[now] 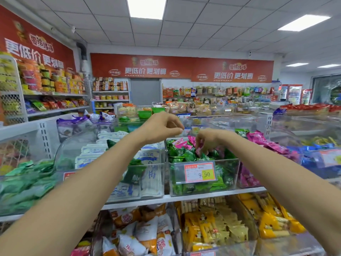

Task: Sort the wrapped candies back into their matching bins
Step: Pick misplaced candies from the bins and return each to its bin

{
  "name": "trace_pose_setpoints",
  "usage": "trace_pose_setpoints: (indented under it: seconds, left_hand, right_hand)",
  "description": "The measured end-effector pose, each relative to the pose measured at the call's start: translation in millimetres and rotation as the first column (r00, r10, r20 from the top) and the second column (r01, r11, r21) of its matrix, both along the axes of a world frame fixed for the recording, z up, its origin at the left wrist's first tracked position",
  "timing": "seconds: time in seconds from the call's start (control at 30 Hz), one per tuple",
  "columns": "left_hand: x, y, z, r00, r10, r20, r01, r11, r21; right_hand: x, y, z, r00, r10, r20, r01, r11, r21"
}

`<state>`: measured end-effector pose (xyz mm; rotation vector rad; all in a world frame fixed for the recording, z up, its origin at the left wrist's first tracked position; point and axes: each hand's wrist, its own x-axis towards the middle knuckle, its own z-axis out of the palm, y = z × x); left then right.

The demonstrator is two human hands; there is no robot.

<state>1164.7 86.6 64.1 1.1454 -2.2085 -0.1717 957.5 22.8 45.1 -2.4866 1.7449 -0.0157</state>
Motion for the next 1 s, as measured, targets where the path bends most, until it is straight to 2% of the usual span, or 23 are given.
trace_pose_setpoints:
  seconds: [0.03, 0.1, 0.17, 0.23, 0.3, 0.4, 0.5, 0.53, 0.57, 0.67, 0.73, 0.87, 1.0]
  left_hand:
    - [1, -2, 0, 1.000, -0.010, -0.012, 0.010, 1.000, 0.001]
    - [2, -6, 0, 0.999, -0.019, -0.047, 0.019, 1.000, 0.008]
    - [1, -12, 0, 0.995, -0.017, -0.102, 0.018, 1.000, 0.007]
    - [-3, -15, 0, 0.982, -0.040, -0.183, 0.047, 0.998, 0.035]
    - [-6, -17, 1, 0.957, -0.087, -0.276, 0.114, 0.990, 0.082]
    - [-7, -17, 4, 0.892, -0.119, -0.437, 0.184, 0.977, 0.109]
    - [1, -19, 3, 0.860, -0.078, -0.504, 0.155, 0.981, 0.113]
    - [4, -19, 3, 0.856, -0.060, -0.513, 0.140, 0.983, 0.118]
    - [7, -21, 3, 0.850, -0.038, -0.526, 0.123, 0.984, 0.126]
    - [15, -25, 3, 0.830, 0.012, -0.558, 0.086, 0.985, 0.148]
    - [19, -27, 2, 0.827, 0.013, -0.562, 0.086, 0.985, 0.148]
    - [23, -30, 1, 0.827, 0.004, -0.563, 0.100, 0.983, 0.154]
    - [23, -32, 2, 0.813, 0.004, -0.582, 0.117, 0.978, 0.170]
  right_hand:
    - [-2, 4, 3, 0.999, 0.009, 0.045, -0.007, 0.999, -0.034]
    - [-7, 14, 13, 0.968, 0.069, 0.242, -0.043, 0.993, -0.112]
    - [-10, 26, 25, 0.844, 0.187, 0.502, -0.112, 0.978, -0.176]
    - [-9, 36, 35, 0.664, 0.275, 0.696, -0.185, 0.961, -0.204]
    - [-6, 41, 40, 0.562, 0.328, 0.760, -0.227, 0.944, -0.239]
    - [1, 38, 38, 0.542, 0.331, 0.773, -0.261, 0.940, -0.220]
    - [4, 25, 32, 0.510, 0.280, 0.813, -0.259, 0.952, -0.166]
    - [5, 19, 28, 0.525, 0.270, 0.807, -0.258, 0.954, -0.151]
    - [7, 14, 24, 0.577, 0.261, 0.774, -0.249, 0.959, -0.138]
    - [14, -7, 10, 0.836, 0.223, 0.502, -0.199, 0.975, -0.102]
    - [22, -21, 1, 0.923, 0.188, 0.335, -0.176, 0.982, -0.068]
    - [28, -41, -6, 0.971, 0.125, 0.201, -0.120, 0.992, -0.036]
    - [21, -43, 9, 0.973, 0.120, 0.197, -0.101, 0.989, -0.106]
